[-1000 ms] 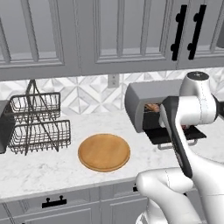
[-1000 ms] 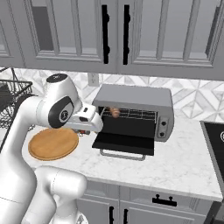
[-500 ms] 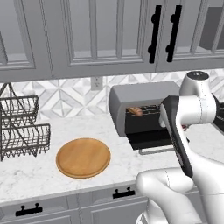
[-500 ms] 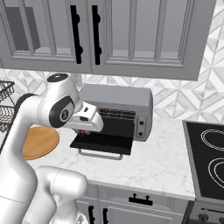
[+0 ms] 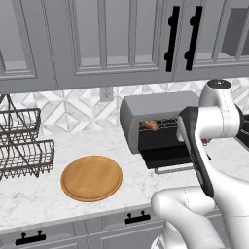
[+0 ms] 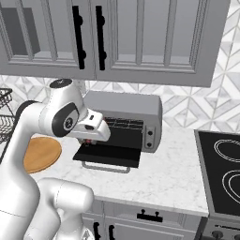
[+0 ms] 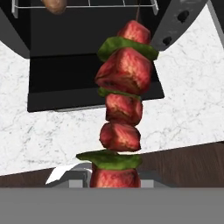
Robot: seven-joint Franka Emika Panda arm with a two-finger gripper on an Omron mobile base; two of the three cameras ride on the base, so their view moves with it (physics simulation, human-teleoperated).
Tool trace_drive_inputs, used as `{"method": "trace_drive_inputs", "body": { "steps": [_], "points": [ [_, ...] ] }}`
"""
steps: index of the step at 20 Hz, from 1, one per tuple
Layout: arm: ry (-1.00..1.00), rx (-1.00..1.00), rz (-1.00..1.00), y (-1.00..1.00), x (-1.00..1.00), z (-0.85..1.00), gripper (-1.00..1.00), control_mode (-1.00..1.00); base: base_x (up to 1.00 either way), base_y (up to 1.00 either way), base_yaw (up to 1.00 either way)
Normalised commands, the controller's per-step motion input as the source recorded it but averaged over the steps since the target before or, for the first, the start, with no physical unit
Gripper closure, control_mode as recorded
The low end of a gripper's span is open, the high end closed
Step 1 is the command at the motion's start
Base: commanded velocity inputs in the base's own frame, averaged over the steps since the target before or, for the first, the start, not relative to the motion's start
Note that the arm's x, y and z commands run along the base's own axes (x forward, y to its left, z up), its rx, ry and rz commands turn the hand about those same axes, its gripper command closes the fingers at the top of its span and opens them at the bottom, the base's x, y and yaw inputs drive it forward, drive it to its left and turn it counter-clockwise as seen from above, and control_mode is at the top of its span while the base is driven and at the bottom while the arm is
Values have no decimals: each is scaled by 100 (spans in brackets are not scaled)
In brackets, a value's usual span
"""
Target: Pick up the kebab skewer and baguette bread, and place them inside the toaster oven. Close the toaster oven door and start by setting the timer.
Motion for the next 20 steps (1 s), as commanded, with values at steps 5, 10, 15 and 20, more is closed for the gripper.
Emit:
{"method": "trace_drive_inputs", "body": {
  "steps": [5,10,15,20],
  "points": [
    [0,0,0,0,0,0,100,100,2,0,0],
    [-1,0,3,-19,0,0,100,-100,0,-2,0],
    [0,1,11,-70,1,-22,100,-100,0,0,0],
    [-1,4,19,-35,23,-50,100,-100,0,0,0]
  ]
}}
